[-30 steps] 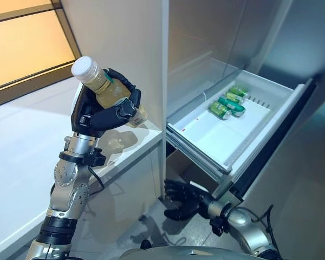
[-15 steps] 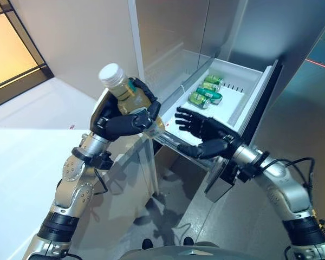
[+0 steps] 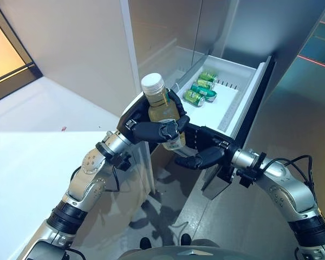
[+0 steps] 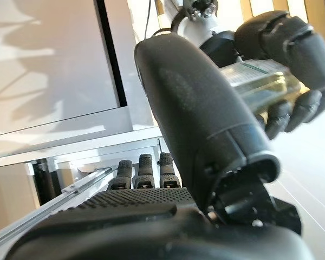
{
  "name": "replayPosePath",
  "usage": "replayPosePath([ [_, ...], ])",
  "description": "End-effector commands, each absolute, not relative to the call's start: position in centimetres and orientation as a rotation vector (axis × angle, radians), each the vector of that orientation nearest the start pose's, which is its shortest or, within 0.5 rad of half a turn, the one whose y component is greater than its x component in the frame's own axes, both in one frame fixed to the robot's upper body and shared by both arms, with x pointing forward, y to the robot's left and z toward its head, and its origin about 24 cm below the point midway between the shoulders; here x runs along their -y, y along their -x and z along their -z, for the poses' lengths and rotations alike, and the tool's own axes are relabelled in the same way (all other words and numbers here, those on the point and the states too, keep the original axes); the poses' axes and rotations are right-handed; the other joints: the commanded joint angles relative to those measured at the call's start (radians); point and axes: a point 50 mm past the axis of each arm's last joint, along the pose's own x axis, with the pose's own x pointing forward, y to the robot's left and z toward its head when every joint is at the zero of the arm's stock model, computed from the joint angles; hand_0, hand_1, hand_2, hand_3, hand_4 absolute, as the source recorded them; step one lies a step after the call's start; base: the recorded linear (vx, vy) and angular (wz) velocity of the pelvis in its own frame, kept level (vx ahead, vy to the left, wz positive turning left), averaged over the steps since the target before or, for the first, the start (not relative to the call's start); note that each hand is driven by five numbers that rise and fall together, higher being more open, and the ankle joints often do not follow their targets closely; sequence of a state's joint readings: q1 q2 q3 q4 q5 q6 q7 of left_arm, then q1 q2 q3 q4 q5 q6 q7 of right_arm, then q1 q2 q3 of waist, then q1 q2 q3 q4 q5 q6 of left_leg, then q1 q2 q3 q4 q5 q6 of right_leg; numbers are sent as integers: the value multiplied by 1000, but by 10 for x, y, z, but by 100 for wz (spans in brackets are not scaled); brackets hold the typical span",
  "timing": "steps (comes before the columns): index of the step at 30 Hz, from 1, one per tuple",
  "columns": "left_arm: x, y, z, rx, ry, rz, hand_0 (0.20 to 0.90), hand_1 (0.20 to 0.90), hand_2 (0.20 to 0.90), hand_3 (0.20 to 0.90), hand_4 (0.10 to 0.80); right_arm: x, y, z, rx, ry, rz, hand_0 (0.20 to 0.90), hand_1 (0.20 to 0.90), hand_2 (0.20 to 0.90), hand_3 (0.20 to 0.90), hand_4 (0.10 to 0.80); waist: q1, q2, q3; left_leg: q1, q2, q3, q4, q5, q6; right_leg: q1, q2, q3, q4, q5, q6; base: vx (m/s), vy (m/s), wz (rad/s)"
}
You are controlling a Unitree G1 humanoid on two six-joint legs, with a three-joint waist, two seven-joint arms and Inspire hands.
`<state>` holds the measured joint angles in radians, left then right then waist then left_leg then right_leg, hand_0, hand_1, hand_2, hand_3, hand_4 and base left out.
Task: Put drinks into fridge and close the fridge
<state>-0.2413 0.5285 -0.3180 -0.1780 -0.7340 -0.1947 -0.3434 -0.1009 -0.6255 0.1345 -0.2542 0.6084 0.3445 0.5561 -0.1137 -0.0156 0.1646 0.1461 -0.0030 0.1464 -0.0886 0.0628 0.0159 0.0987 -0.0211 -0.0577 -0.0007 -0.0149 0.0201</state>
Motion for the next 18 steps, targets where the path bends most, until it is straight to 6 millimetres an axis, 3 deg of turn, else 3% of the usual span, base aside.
replayPosePath([
  [1,-110,-268,-218,739,145,862,300,300,300,200,100,145,-259,-164,171,48,-957,900,900,900,900,800,7,-23,-92,37,-48,-17,34,-148,48,-22,2,-2,95,-48,58,0,0,0],
  [9,-99,-273,-197,632,71,882,300,300,300,200,100,129,-259,-159,128,32,-1061,900,900,900,900,800,23,-25,-96,36,-46,-13,30,-142,41,-10,2,-33,74,-43,53,10,-16,1],
  [18,-105,-282,-165,474,39,848,300,300,300,200,100,120,-263,-166,154,-46,-1080,900,900,900,900,800,44,-23,-104,36,-38,12,23,-134,29,5,-3,-78,44,-35,54,13,-10,-2],
])
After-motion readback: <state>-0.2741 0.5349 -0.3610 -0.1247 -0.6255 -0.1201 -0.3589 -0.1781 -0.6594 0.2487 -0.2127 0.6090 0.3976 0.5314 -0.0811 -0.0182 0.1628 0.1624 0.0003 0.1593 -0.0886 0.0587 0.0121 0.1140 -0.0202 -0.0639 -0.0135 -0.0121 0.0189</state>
